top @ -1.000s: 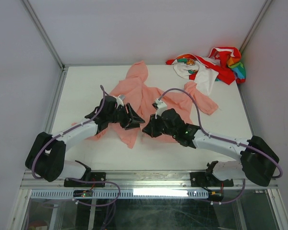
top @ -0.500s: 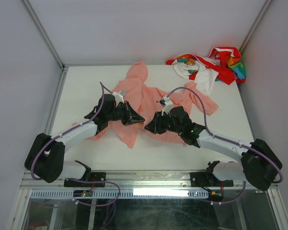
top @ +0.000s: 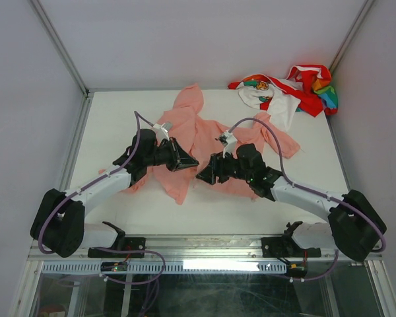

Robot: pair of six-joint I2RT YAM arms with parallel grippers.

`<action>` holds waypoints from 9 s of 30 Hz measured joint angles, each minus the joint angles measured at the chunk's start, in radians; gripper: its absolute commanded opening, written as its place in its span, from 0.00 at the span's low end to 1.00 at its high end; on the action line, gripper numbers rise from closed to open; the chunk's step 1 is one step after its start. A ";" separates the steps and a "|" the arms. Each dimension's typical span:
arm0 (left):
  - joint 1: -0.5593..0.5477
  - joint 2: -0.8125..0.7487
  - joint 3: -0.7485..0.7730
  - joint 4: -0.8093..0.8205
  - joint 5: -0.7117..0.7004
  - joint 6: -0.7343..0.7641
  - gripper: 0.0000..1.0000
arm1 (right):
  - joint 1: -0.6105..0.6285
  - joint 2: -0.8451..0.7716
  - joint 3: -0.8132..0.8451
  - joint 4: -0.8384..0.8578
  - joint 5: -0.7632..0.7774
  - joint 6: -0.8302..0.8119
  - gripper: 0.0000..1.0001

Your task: Zip up the jacket

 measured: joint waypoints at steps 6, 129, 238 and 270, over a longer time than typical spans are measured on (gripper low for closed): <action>0.000 -0.005 0.000 0.000 0.004 0.000 0.00 | 0.000 0.047 0.000 0.037 -0.032 -0.021 0.52; -0.184 -0.054 0.270 -0.582 -0.524 0.412 0.00 | -0.269 -0.078 0.066 -0.121 -0.422 -0.152 0.00; -0.121 -0.370 -0.125 -0.018 -0.388 0.176 0.38 | -0.187 0.159 0.146 0.281 -0.582 0.243 0.00; -0.108 -0.373 -0.182 0.091 -0.312 0.045 0.00 | -0.179 0.166 0.108 0.362 -0.560 0.316 0.00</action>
